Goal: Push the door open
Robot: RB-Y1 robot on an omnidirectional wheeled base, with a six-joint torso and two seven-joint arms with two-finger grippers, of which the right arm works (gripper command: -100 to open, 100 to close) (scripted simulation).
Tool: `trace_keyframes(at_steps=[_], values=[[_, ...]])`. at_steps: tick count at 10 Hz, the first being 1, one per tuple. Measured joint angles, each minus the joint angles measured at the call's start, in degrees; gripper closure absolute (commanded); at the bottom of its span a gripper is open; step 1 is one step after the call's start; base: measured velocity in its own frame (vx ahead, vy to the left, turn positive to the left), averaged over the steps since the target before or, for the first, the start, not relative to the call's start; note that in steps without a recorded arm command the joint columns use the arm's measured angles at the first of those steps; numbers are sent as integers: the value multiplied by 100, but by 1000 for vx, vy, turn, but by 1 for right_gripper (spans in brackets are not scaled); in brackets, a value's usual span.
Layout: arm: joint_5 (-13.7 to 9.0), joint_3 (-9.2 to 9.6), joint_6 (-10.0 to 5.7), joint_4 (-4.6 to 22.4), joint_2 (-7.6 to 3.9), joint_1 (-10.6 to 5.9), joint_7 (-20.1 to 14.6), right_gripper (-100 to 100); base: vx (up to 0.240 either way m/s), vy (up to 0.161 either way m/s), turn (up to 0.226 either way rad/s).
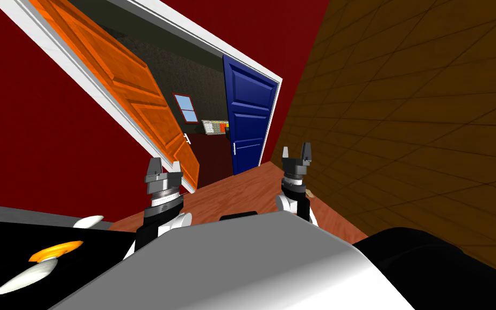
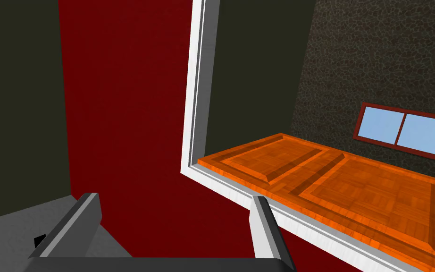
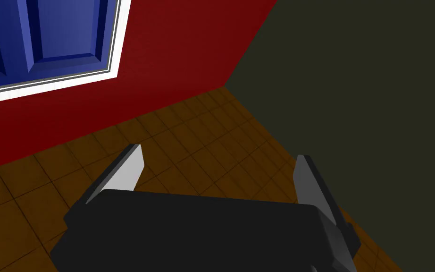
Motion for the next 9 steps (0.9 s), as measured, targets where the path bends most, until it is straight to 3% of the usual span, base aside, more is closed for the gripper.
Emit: trace_keyframes(at_steps=[9], values=[[-622, 149, -240, 1116, -182, -369, -679, -100, 88, -19, 113]])
